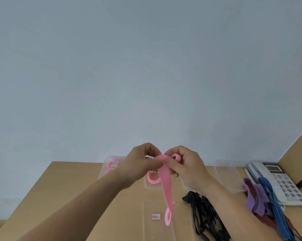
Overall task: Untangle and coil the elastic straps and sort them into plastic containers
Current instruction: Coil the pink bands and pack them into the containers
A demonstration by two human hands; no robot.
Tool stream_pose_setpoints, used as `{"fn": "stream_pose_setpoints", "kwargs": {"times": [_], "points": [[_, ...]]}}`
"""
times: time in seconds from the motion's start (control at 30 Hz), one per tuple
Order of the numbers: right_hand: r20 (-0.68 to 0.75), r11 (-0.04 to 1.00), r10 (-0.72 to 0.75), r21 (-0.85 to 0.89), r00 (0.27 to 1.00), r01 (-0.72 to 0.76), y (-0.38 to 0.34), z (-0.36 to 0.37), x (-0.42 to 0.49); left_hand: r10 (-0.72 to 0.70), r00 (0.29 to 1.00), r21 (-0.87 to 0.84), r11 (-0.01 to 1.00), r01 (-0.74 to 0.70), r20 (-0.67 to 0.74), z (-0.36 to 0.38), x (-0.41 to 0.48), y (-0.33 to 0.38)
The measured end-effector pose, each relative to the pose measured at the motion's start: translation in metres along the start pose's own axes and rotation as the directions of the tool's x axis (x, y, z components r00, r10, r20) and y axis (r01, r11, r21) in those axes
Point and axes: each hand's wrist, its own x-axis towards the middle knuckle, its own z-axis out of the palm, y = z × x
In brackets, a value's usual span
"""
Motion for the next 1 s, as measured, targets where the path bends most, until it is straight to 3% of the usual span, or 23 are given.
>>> {"fn": "stream_pose_setpoints", "kwargs": {"times": [0.17, 0.4, 0.67, 1.0], "points": [[-0.011, 0.998, -0.061, -0.01, 0.998, 0.061, 0.003, 0.0, 0.002, -0.151, 0.979, -0.028, 0.987, 0.156, 0.138, -0.003, 0.001, -0.001], [-0.045, 0.984, -0.146, -0.111, 0.988, 0.141, 0.004, 0.0, 0.002, -0.158, 0.971, -0.224, 0.955, 0.197, 0.181, -0.003, 0.001, 0.003], [-0.024, 0.993, -0.102, -0.064, 0.995, 0.1, 0.009, 0.002, -0.002, -0.22, 0.966, -0.262, 0.932, 0.249, 0.137, -0.004, 0.001, -0.002], [0.039, 0.996, 0.062, 0.06, 0.997, -0.064, 0.009, -0.001, 0.001, -0.028, 1.0, -0.128, 0.991, 0.028, -0.002, -0.003, 0.002, -0.003]]}}
